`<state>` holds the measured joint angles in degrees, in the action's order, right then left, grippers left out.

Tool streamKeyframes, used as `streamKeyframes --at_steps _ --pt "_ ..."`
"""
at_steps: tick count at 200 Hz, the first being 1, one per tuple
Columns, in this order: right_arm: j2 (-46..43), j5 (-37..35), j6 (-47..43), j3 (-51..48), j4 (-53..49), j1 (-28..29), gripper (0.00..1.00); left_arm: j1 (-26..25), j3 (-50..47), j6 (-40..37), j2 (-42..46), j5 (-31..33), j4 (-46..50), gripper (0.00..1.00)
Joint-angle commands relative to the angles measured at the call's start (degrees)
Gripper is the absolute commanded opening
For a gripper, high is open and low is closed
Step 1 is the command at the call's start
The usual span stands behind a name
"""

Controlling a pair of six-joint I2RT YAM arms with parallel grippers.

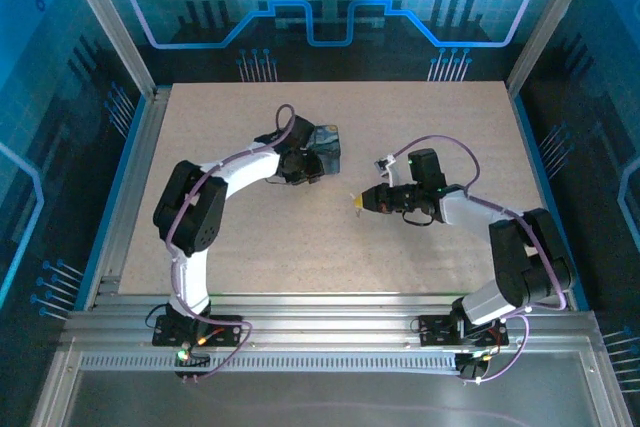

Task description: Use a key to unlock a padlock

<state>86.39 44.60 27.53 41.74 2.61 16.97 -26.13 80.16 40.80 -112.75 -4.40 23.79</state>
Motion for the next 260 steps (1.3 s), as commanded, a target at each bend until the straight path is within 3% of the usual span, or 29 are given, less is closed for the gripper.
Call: streamKeyframes --at_steps 1,35,85,143,260 --pt "-1.82 1.36 -1.28 -0.79 0.60 1.51 0.00 1.41 -1.86 6.56 4.53 -12.86 -0.15 0.00" --pt "-2.92 0.30 -1.73 0.09 0.62 3.41 0.00 2.40 -4.80 14.70 8.48 -20.87 -4.53 0.00" --pt "-7.98 -4.75 -6.71 2.00 -5.02 6.48 0.00 2.22 -9.46 24.84 14.31 -27.16 -11.09 0.00" --pt "-10.56 -6.84 -10.71 6.10 -12.60 7.06 0.00 0.06 -11.86 30.50 18.44 -27.68 -13.78 0.00" --pt "-3.03 -11.03 -13.72 14.08 -17.02 7.81 0.00 -0.80 -14.02 33.92 18.50 -27.60 -19.39 0.00"
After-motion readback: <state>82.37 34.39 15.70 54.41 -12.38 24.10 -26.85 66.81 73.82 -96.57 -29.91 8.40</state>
